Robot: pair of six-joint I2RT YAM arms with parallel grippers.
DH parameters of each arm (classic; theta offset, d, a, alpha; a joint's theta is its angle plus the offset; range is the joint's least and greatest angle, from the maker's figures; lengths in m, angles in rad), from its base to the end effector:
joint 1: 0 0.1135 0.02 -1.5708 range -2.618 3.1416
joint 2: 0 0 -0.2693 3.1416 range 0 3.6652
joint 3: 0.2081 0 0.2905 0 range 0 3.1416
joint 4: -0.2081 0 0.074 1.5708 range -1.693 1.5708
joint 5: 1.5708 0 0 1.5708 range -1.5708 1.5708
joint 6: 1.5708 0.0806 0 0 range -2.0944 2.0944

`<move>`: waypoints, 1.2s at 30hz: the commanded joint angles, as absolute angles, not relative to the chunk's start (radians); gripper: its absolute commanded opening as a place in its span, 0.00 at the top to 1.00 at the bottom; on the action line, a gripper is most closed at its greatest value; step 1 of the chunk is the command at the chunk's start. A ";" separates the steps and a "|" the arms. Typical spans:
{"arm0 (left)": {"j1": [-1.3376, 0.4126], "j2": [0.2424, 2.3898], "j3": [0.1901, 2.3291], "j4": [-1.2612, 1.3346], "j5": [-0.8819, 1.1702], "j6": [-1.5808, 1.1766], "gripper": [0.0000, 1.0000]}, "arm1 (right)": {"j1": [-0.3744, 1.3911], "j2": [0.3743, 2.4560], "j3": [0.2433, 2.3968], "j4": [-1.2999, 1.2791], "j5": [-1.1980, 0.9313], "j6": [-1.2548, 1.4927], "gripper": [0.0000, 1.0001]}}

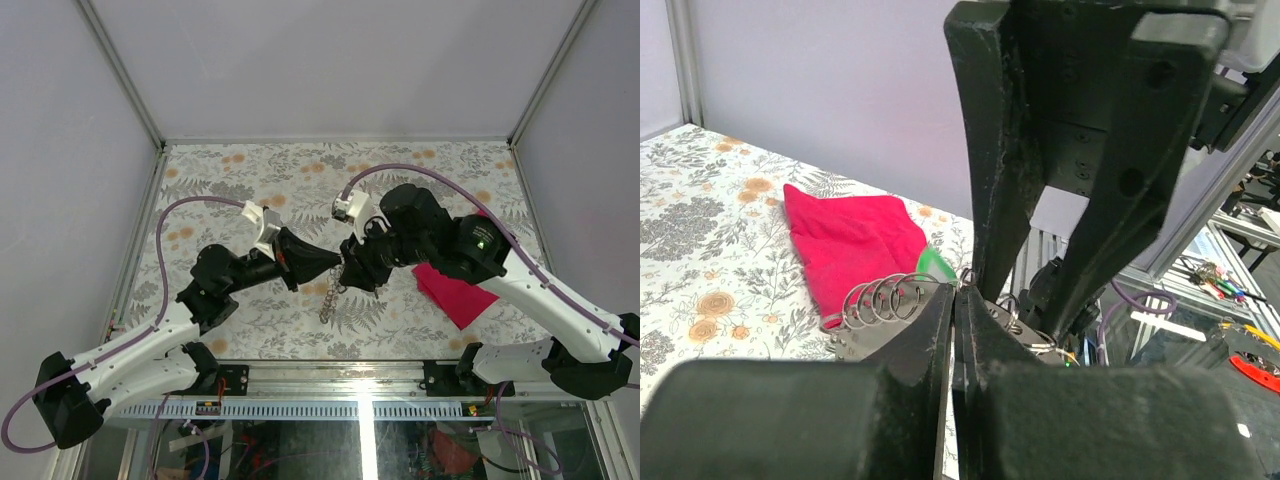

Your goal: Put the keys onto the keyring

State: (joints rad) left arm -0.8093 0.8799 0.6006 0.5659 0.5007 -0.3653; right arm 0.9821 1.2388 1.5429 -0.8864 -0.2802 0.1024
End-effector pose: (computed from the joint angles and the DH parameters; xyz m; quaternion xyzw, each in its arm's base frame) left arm 0.1631 -0.2272 0.3413 0.3213 0.5223 -0.5534 0.5637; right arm 0.1547 0.2718 0.4272 -0.4311 0.7605 0.3477 0.3389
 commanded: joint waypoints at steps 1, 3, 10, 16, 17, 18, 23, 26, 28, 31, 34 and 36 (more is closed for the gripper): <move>-0.812 0.874 0.641 0.636 0.471 -0.350 1.00 | 1.004 1.228 1.551 -0.797 -0.249 0.116 0.57; -0.812 0.869 0.623 0.681 0.477 -0.368 1.00 | 1.004 1.209 1.548 -0.791 -0.188 0.102 0.55; -0.806 0.880 0.561 0.905 0.521 -0.483 1.00 | 1.004 1.099 1.466 -0.677 -0.171 0.064 0.48; -0.767 0.919 0.522 1.129 0.585 -0.617 1.00 | 1.005 0.997 1.409 -0.617 -0.254 -0.012 0.49; -0.761 0.924 0.521 1.151 0.597 -0.632 1.00 | 1.004 0.983 1.404 -0.614 -0.259 -0.024 0.51; -0.755 0.928 0.521 1.172 0.609 -0.645 1.00 | 1.005 0.970 1.398 -0.611 -0.255 -0.033 0.52; -0.740 0.943 0.540 1.224 0.677 -0.682 1.00 | 1.004 0.917 1.351 -0.567 -0.173 -0.036 0.65; -0.740 0.942 0.549 1.215 0.691 -0.683 1.00 | 1.004 0.895 1.315 -0.523 -0.154 -0.025 0.67; -0.740 0.939 0.556 1.195 0.697 -0.678 1.00 | 1.003 0.891 1.298 -0.503 -0.158 -0.022 0.66; -0.740 0.935 0.565 1.160 0.705 -0.661 1.00 | 1.004 0.885 1.290 -0.490 -0.151 -0.020 0.66; -0.740 0.927 0.575 1.117 0.711 -0.641 1.00 | 1.003 0.876 1.281 -0.471 -0.165 -0.022 0.67; -0.740 0.925 0.586 1.076 0.724 -0.623 1.00 | 1.003 0.873 1.274 -0.456 -0.214 -0.035 0.67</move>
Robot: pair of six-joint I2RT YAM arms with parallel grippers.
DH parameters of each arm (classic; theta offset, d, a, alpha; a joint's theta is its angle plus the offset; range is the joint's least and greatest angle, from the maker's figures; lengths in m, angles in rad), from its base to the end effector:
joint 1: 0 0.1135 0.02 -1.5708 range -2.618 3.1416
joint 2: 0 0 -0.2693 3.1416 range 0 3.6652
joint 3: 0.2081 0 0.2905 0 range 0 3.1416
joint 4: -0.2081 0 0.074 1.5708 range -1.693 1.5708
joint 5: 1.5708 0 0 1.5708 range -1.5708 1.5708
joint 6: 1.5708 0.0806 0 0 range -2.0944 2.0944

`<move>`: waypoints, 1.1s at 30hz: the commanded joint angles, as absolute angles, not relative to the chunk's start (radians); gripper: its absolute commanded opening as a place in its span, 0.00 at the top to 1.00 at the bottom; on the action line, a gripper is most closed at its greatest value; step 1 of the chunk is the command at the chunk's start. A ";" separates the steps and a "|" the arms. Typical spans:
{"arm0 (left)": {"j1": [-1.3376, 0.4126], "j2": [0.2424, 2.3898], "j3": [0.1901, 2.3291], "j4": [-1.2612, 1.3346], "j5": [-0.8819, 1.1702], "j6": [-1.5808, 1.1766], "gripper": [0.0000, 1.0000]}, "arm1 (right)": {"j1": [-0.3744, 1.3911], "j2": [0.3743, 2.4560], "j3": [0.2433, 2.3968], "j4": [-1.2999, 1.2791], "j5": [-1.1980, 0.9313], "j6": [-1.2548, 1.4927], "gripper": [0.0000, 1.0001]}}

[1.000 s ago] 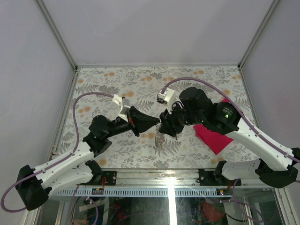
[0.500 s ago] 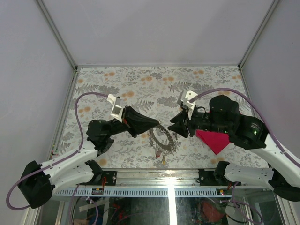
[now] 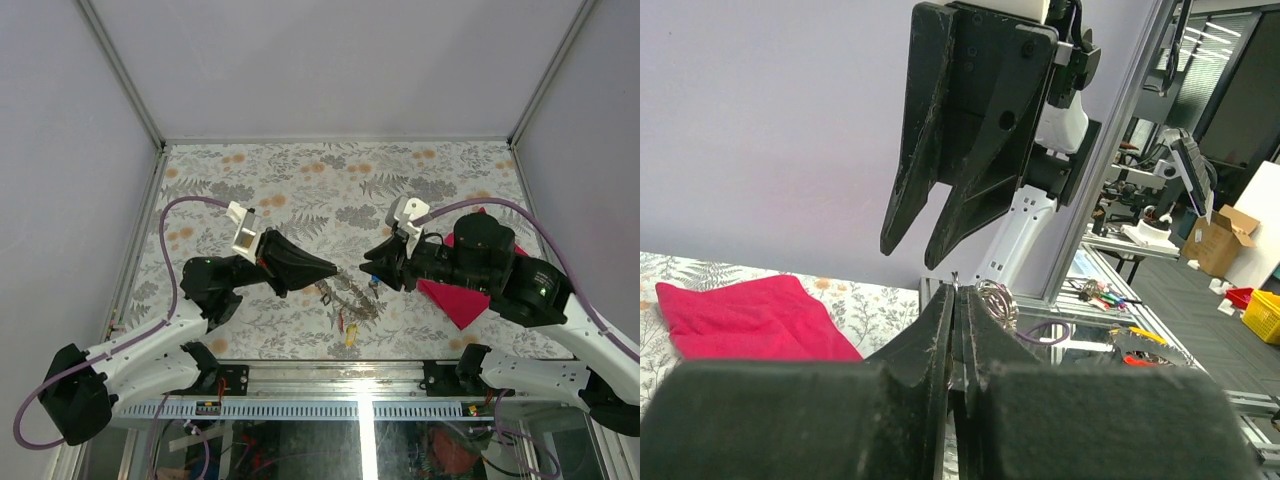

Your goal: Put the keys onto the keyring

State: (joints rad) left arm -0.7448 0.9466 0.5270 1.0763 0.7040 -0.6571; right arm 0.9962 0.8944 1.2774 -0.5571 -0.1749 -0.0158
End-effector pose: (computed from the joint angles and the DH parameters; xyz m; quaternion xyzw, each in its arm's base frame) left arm 0.1513 -0.2105 0.3537 0.3273 0.4003 -0.6595 0.5456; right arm 0.1207 0.2122 0.4588 -0.4189 0.6402 0.3606 0.5336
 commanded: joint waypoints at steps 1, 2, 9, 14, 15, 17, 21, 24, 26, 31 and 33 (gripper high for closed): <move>-0.740 0.923 0.593 1.057 0.733 -0.616 1.00 | 1.003 0.872 1.269 -0.444 -0.245 -0.041 0.67; -0.740 0.922 0.598 1.038 0.741 -0.609 1.00 | 1.004 0.871 1.263 -0.434 -0.275 -0.046 0.66; -0.739 0.889 0.643 0.869 0.761 -0.534 1.00 | 1.004 0.878 1.270 -0.445 -0.376 -0.046 0.56; -0.740 0.861 0.706 0.659 0.769 -0.416 1.00 | 1.004 0.860 1.261 -0.414 -0.329 0.017 0.51; -0.740 0.858 0.721 0.612 0.766 -0.390 1.00 | 1.004 0.855 1.254 -0.397 -0.311 0.038 0.51; -0.739 0.853 0.755 0.514 0.759 -0.337 1.00 | 1.004 0.850 1.237 -0.368 -0.288 0.080 0.50; -0.739 0.854 0.792 0.424 0.760 -0.292 1.00 | 1.004 0.861 1.216 -0.342 -0.305 0.121 0.45; -0.739 0.853 0.804 0.397 0.756 -0.280 1.00 | 1.004 0.894 1.211 -0.358 -0.324 0.127 0.43; -0.739 0.849 0.812 0.381 0.751 -0.273 1.00 | 1.004 0.917 1.213 -0.374 -0.337 0.127 0.41; -0.739 0.845 0.824 0.336 0.727 -0.251 1.00 | 1.004 0.958 1.208 -0.392 -0.364 0.125 0.43; -0.740 0.842 0.828 0.320 0.713 -0.244 1.00 | 1.003 0.966 1.208 -0.407 -0.362 0.119 0.43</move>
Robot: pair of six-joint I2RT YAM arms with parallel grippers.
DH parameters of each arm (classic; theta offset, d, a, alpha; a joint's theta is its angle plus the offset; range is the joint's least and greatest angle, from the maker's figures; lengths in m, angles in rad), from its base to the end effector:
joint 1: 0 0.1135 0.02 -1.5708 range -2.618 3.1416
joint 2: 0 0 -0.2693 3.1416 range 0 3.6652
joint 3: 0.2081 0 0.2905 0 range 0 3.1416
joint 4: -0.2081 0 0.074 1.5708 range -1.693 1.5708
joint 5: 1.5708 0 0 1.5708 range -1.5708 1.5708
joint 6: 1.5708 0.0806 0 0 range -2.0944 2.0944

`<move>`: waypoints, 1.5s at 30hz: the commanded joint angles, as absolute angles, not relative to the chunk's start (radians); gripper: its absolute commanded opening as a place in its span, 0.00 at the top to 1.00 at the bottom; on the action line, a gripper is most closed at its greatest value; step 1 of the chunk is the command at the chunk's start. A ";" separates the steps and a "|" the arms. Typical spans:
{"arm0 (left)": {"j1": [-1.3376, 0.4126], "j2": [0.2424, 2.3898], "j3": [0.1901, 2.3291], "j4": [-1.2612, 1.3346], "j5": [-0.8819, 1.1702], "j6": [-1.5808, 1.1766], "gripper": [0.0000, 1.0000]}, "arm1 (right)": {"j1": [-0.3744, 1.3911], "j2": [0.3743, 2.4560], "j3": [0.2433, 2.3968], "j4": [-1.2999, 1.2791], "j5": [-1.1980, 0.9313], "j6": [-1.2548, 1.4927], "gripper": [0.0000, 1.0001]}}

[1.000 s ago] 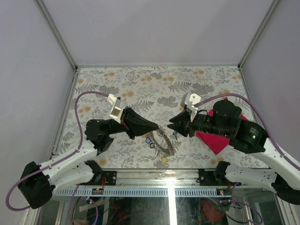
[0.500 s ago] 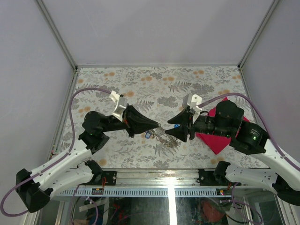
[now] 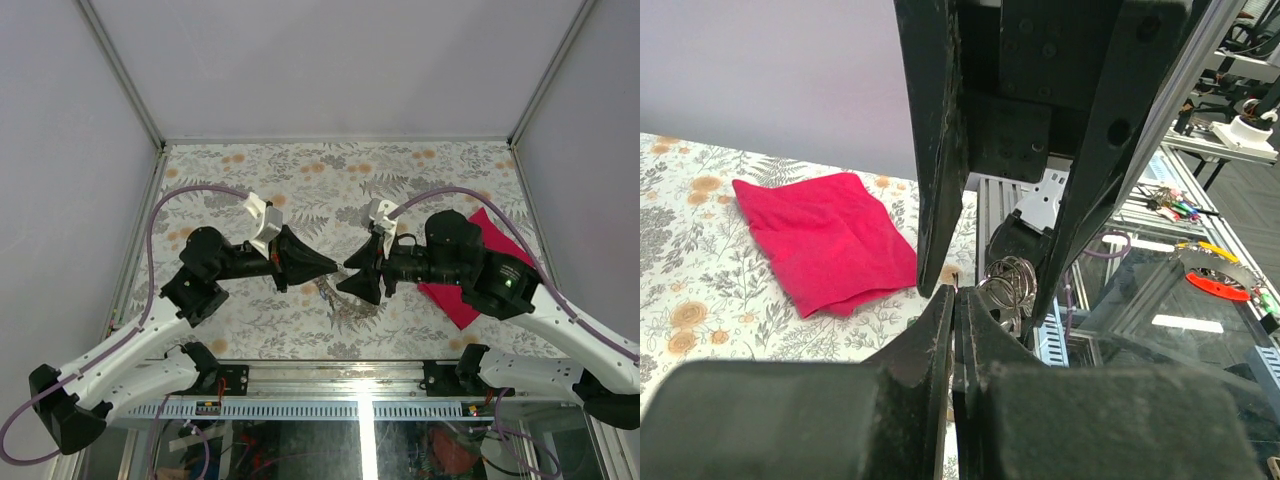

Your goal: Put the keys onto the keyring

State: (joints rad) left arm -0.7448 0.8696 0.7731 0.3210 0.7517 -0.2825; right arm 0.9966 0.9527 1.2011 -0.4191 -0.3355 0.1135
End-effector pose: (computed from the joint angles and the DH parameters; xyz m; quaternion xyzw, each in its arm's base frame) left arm 0.1572 -0.2198 0.3812 0.4122 0.4988 -0.5567 0.5210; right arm 0.1258 0.2433 0.4355 -0.4195 0.6358 0.4433 0.4726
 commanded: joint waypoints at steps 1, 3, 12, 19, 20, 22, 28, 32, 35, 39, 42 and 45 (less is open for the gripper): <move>-0.740 0.843 0.832 0.308 0.703 -0.237 1.00 | 1.004 0.970 1.208 -0.417 -0.352 0.112 0.43; -0.739 0.845 0.841 0.278 0.686 -0.222 1.00 | 1.004 0.974 1.209 -0.441 -0.307 0.100 0.43; -0.739 0.860 0.900 0.114 0.622 -0.151 1.00 | 1.003 0.976 1.196 -0.472 -0.240 0.068 0.62; -0.739 0.871 0.917 0.063 0.590 -0.134 1.00 | 1.004 0.982 1.178 -0.458 -0.255 0.066 0.71; -0.740 0.872 0.917 0.064 0.591 -0.137 1.00 | 1.004 0.985 1.174 -0.451 -0.259 0.066 0.70; -0.740 0.876 0.919 0.066 0.591 -0.141 1.00 | 1.003 0.997 1.169 -0.436 -0.270 0.071 0.60; -0.740 0.884 0.924 0.071 0.594 -0.145 1.00 | 1.004 1.046 1.167 -0.424 -0.244 0.074 0.52; -0.739 0.884 0.929 0.074 0.590 -0.143 1.00 | 1.004 1.053 1.162 -0.418 -0.210 0.066 0.73; -0.739 0.875 0.925 0.077 0.578 -0.142 1.00 | 1.003 1.030 1.147 -0.397 -0.192 0.049 0.89; -0.739 0.857 0.915 0.092 0.559 -0.148 0.89 | 1.004 0.990 1.114 -0.359 -0.177 0.042 1.00; -0.739 0.835 0.916 0.098 0.537 -0.157 0.73 | 1.003 0.956 1.098 -0.329 -0.151 0.046 1.00; -0.739 0.804 0.918 0.094 0.486 -0.164 0.60 | 1.003 0.914 1.078 -0.289 -0.114 0.065 1.00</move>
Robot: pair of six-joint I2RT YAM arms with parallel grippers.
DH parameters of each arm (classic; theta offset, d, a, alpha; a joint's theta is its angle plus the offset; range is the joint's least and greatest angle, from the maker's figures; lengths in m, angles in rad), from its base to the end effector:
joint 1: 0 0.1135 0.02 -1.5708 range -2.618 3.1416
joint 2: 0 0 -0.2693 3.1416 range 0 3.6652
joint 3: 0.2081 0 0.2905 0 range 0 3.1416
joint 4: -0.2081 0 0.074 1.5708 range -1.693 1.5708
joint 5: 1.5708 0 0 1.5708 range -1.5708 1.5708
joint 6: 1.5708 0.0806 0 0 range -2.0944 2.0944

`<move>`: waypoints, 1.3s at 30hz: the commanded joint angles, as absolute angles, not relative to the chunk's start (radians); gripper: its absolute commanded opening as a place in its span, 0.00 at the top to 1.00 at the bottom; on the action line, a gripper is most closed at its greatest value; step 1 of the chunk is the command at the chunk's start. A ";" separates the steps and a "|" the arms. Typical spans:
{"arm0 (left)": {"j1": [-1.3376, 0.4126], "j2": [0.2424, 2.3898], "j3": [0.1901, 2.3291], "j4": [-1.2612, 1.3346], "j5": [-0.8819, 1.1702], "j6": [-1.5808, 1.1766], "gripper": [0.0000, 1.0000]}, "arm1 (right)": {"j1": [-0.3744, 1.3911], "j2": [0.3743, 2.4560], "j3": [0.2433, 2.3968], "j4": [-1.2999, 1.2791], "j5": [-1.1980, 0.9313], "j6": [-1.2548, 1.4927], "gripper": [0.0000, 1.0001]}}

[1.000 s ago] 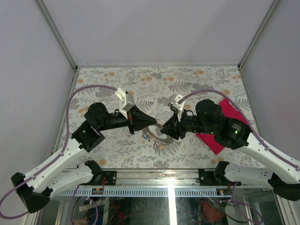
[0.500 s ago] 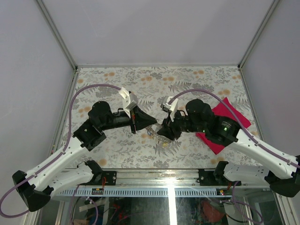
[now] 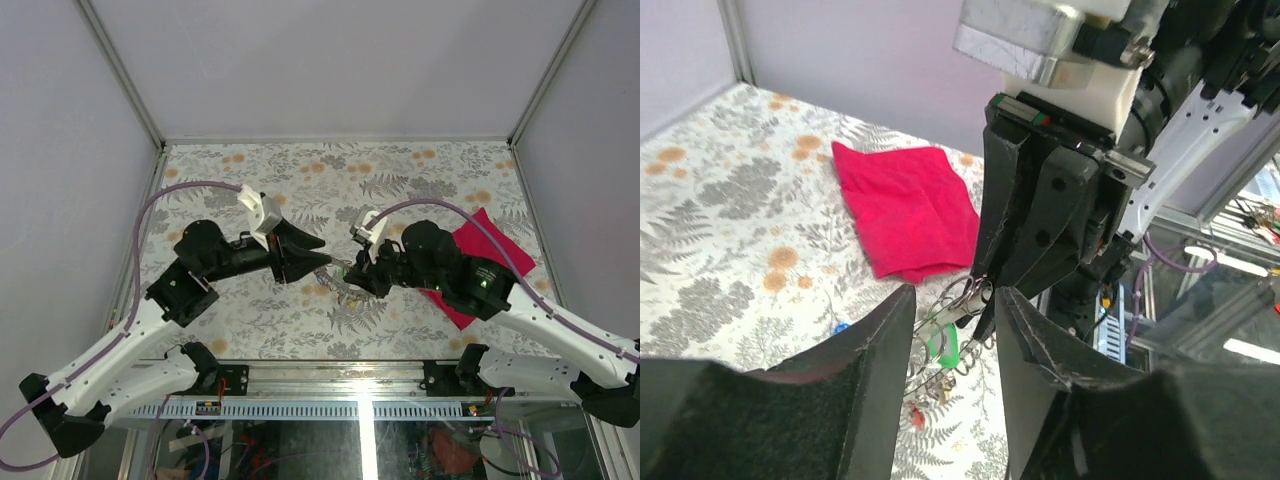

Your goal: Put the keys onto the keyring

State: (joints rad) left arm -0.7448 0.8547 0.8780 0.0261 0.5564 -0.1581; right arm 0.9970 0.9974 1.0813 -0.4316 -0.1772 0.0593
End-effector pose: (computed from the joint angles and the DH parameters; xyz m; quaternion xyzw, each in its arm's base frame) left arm 0.1684 -0.2131 0.3903 0.3821 0.5771 -0.4742 0.5441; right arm 0.1489 0.2565 0.3711 -0.4138 0.7046 0.3508 0.4575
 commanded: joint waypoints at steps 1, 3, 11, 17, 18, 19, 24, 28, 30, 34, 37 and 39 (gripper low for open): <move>-0.739 0.792 0.916 0.089 0.458 -0.166 0.58 | 1.002 0.897 1.070 -0.268 -0.100 0.076 1.00; -0.740 0.768 0.910 0.084 0.397 -0.165 0.54 | 1.002 0.864 1.055 -0.223 -0.062 0.109 1.00; -0.767 0.766 0.962 -0.020 0.231 -0.088 0.39 | 1.003 0.797 1.038 -0.076 -0.022 0.233 1.00; -0.931 0.812 1.020 -0.104 -0.067 0.028 0.39 | 1.003 0.789 1.024 -0.030 0.019 0.314 1.00; -0.979 0.825 1.027 -0.112 -0.141 0.055 0.39 | 1.004 0.791 1.025 -0.030 0.033 0.324 1.00; -1.033 0.836 1.032 -0.113 -0.224 0.081 0.38 | 1.003 0.794 1.028 -0.032 0.041 0.330 1.00; -1.269 0.898 1.042 -0.068 -0.572 0.262 0.37 | 1.004 0.808 1.037 -0.036 0.029 0.335 1.00; -1.293 0.886 0.991 0.034 -0.614 0.315 0.40 | 1.004 0.813 1.042 -0.027 0.005 0.337 1.00; -1.293 0.879 0.962 0.089 -0.617 0.346 0.41 | 1.003 0.817 1.046 -0.023 -0.008 0.337 1.00; -1.293 0.858 0.903 0.203 -0.620 0.426 0.43 | 1.004 0.813 1.042 -0.002 -0.043 0.330 1.00; -1.292 0.835 0.863 0.275 -0.594 0.489 0.43 | 1.003 0.812 1.038 0.017 -0.081 0.324 1.00; -1.293 0.827 0.850 0.304 -0.576 0.519 0.43 | 1.004 0.810 1.035 0.032 -0.111 0.318 1.00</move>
